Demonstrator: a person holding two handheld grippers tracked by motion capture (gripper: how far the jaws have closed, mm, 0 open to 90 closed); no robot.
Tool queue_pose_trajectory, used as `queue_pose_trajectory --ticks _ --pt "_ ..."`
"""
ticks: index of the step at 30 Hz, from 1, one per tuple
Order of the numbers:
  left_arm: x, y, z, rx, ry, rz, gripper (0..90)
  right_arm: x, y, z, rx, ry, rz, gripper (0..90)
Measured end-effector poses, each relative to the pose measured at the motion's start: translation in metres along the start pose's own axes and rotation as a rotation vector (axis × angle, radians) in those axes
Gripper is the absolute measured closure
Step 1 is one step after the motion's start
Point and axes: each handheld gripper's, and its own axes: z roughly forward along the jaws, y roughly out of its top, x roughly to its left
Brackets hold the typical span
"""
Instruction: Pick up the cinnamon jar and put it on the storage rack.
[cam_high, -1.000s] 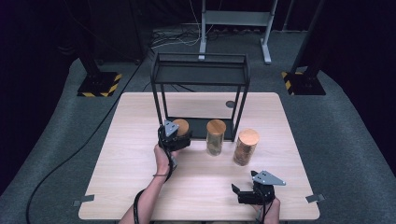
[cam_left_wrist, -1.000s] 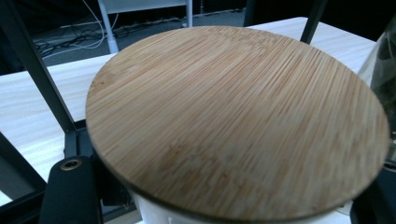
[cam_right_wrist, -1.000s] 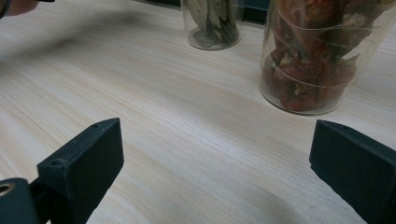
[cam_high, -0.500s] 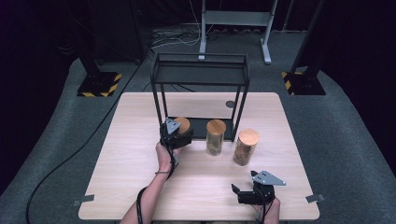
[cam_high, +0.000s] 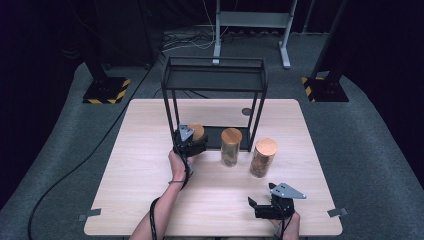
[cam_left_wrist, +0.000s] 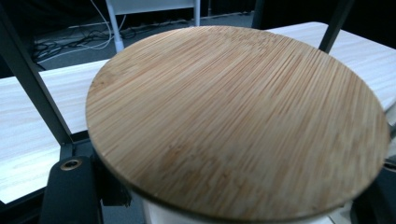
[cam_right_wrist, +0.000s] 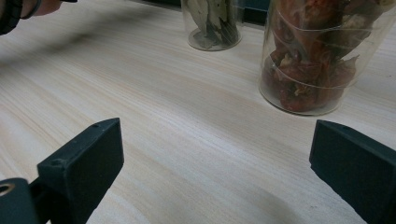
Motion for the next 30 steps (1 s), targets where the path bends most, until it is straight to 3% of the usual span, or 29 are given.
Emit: queue_pose_trajectory --ticks 30 --pt "0.006 0.002 0.023 -0.008 0.067 0.037 25.2 0.000 0.000 0.000 -0.002 -0.001 -0.003 2.4"
